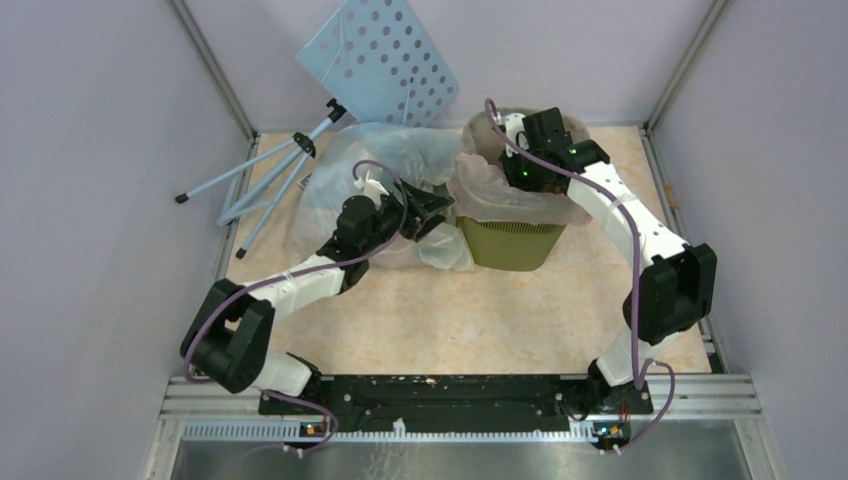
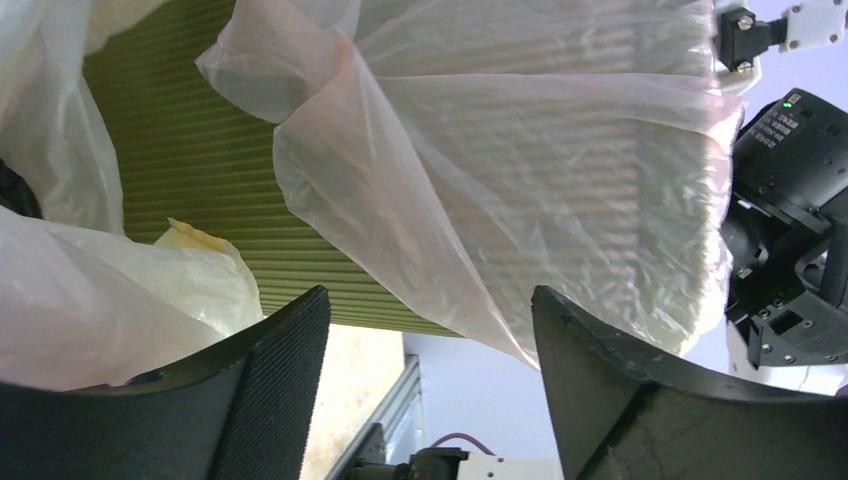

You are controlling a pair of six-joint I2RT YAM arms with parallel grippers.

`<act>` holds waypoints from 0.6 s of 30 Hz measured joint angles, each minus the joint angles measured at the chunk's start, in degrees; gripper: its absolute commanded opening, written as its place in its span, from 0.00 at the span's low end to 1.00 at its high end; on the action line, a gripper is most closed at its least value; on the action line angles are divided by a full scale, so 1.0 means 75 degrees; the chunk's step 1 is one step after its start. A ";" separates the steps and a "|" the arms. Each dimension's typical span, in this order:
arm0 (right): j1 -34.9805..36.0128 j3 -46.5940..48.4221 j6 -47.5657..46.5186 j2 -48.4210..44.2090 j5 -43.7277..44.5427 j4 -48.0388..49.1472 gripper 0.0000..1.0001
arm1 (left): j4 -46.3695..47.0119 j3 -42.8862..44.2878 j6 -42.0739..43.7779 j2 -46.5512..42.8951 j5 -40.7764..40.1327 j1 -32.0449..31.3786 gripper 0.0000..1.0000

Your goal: Put the trash bags into the trash bin

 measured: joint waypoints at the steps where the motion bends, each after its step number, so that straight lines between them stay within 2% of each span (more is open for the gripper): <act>1: 0.0000 -0.0052 0.0003 0.0012 0.0006 0.0017 0.00 | 0.0221 -0.0012 -0.0230 0.0187 0.0015 -0.0035 0.75; 4: 0.0000 -0.0140 0.0003 0.0026 0.0026 0.0055 0.00 | 0.0632 -0.0087 -0.0679 0.0551 0.0012 -0.0114 0.69; 6: 0.0000 -0.0140 -0.0003 0.0052 0.0026 0.0076 0.00 | 0.0746 -0.0087 -0.0822 0.0667 0.0006 -0.0140 0.61; 9: 0.0000 -0.0137 -0.0035 0.0163 0.0041 0.0073 0.00 | 0.0851 -0.0055 -0.0962 0.0676 -0.0009 -0.0149 0.37; 15: 0.0000 -0.0134 -0.0047 0.0685 0.0256 -0.0038 0.00 | 0.1107 0.0000 -0.1096 0.0720 -0.0082 -0.0152 0.00; 18: 0.0000 -0.0137 0.0000 0.0886 0.0417 -0.0099 0.00 | 0.1145 0.0003 -0.1037 0.0796 -0.0087 -0.0152 0.00</act>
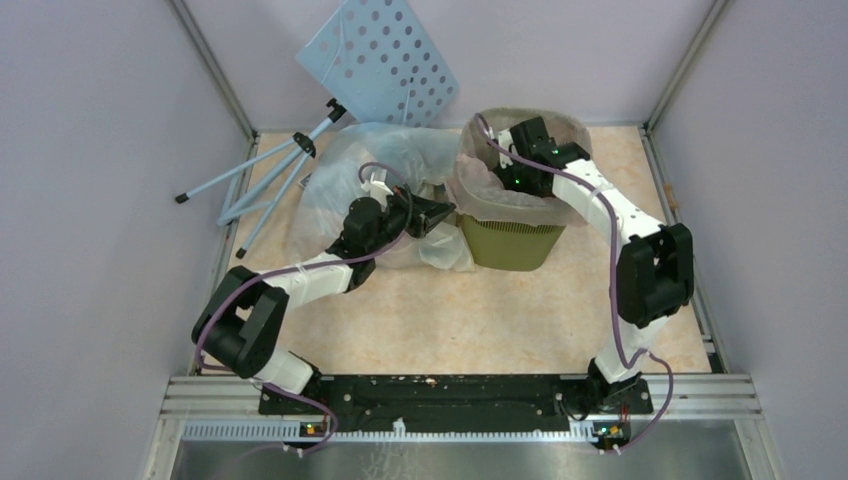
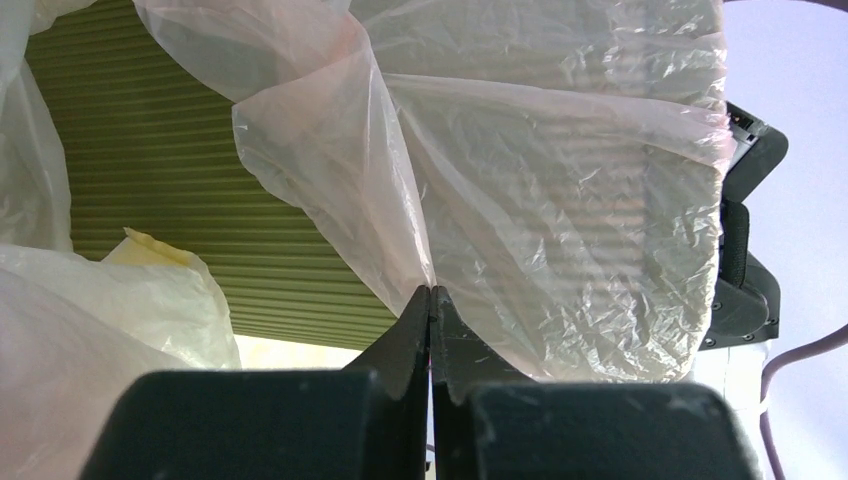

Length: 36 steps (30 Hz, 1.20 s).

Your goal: Put the trash bags into the trash bin

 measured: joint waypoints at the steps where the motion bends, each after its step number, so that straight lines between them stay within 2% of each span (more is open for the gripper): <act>1: 0.0000 0.0000 0.0003 0.0029 0.0032 -0.0012 0.00 | 0.0006 -0.0003 0.0023 0.0023 0.0003 0.0000 0.00; 9: 0.0000 -0.0041 0.0096 0.0289 0.0157 0.0020 0.00 | 0.0169 -0.0326 0.0254 0.0172 0.0099 0.0000 0.00; 17: 0.0000 -0.0219 0.0245 0.1084 0.0125 0.0105 0.00 | 0.0414 -0.0358 0.0554 0.0912 0.0417 0.0000 0.00; 36: -0.0052 -0.0615 0.0519 0.1664 -0.0277 0.0635 0.00 | 0.0032 -0.0385 0.1478 0.0414 0.0201 0.0000 0.04</act>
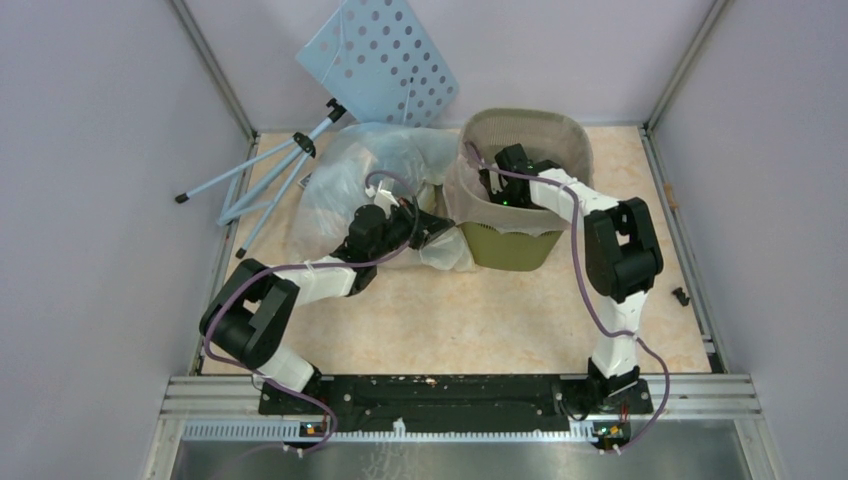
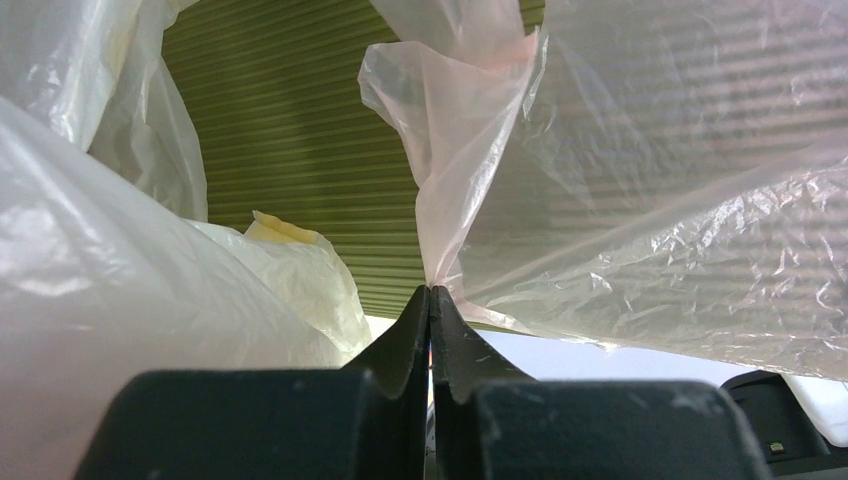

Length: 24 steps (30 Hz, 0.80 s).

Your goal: Put the trash bags into the trash bin

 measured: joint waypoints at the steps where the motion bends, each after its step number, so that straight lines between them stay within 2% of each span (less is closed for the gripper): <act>1: -0.0009 -0.0009 0.0009 0.0006 -0.0058 0.0012 0.00 | -0.0026 0.0003 0.0017 -0.0012 0.0000 0.0000 0.05; 10: -0.0052 -0.0029 0.0122 -0.0058 -0.0242 -0.0058 0.00 | -0.0239 0.0026 0.0184 -0.0184 -0.0006 0.0009 0.10; 16: -0.0058 0.0035 0.0219 -0.0766 -0.0131 -0.0338 0.01 | -0.0428 0.0181 0.0294 -0.0312 -0.0055 0.0035 0.11; 24: -0.0058 0.0653 0.0230 -0.1661 -0.0187 -0.0545 0.12 | -0.0641 0.0291 0.0399 -0.0332 -0.0047 0.0050 0.14</act>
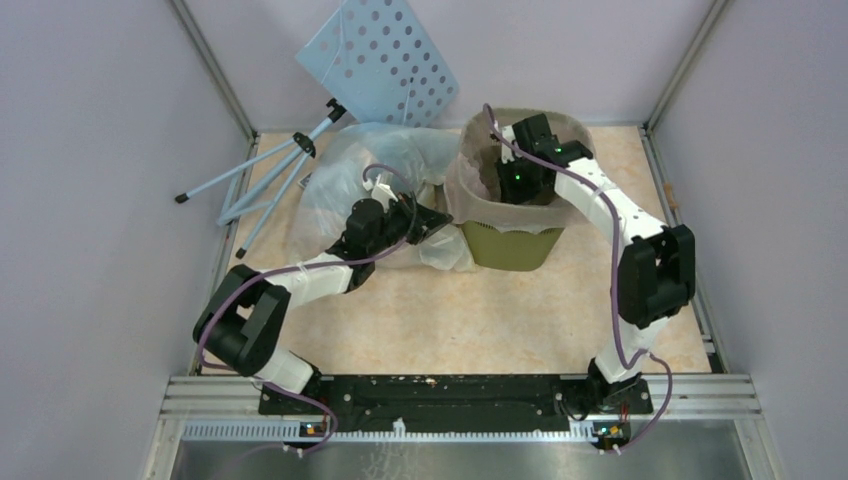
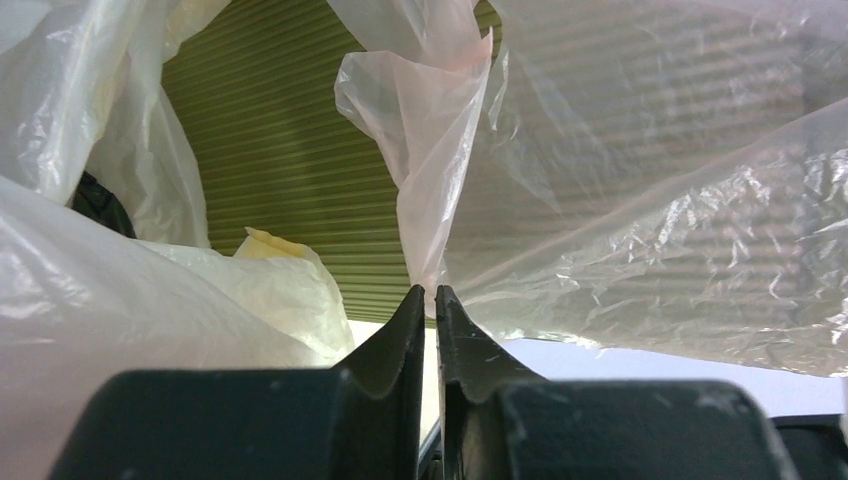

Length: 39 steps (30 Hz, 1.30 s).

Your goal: Put the trash bags into the trash bin

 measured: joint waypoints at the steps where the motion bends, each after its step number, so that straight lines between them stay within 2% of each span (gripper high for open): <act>1: 0.0000 0.0093 0.0000 -0.0058 -0.0006 -0.0055 0.15 | -0.0079 0.0020 0.0067 -0.0012 0.0003 0.0000 0.15; 5: 0.0000 0.0659 -0.0003 -0.0268 0.0017 -0.0326 0.27 | -0.0589 0.0032 0.0358 -0.0391 -0.0119 0.0000 0.20; 9: 0.0003 0.1087 -0.0108 -0.0915 -0.0169 -0.0373 0.50 | -0.1285 0.0035 0.0933 -0.1390 -0.0440 0.0000 0.30; 13: 0.0052 0.1244 -0.0557 -0.1912 -0.0863 -0.0443 0.61 | -0.2055 0.0169 0.1679 -0.2127 -0.0711 0.0000 0.36; 19: 0.0178 0.1355 -0.1157 -0.3110 -0.1894 -0.0580 0.66 | -0.3500 0.0519 0.2955 -0.2943 -0.1195 0.0000 0.50; 24: 0.0219 0.0694 -0.1192 -0.3838 -0.2352 -0.0434 0.68 | -0.4371 0.0533 0.3809 -0.3660 -0.1472 0.0000 0.60; 29: 0.0239 -0.0615 -0.0822 -0.4911 -0.2232 -0.0026 0.69 | -0.4908 0.0539 0.4532 -0.4176 -0.1498 0.0000 0.69; 39: 0.0259 -0.4147 0.0565 -0.8728 -0.1667 0.1795 0.71 | -0.5254 0.0478 0.5455 -0.4902 -0.1527 0.0000 0.75</act>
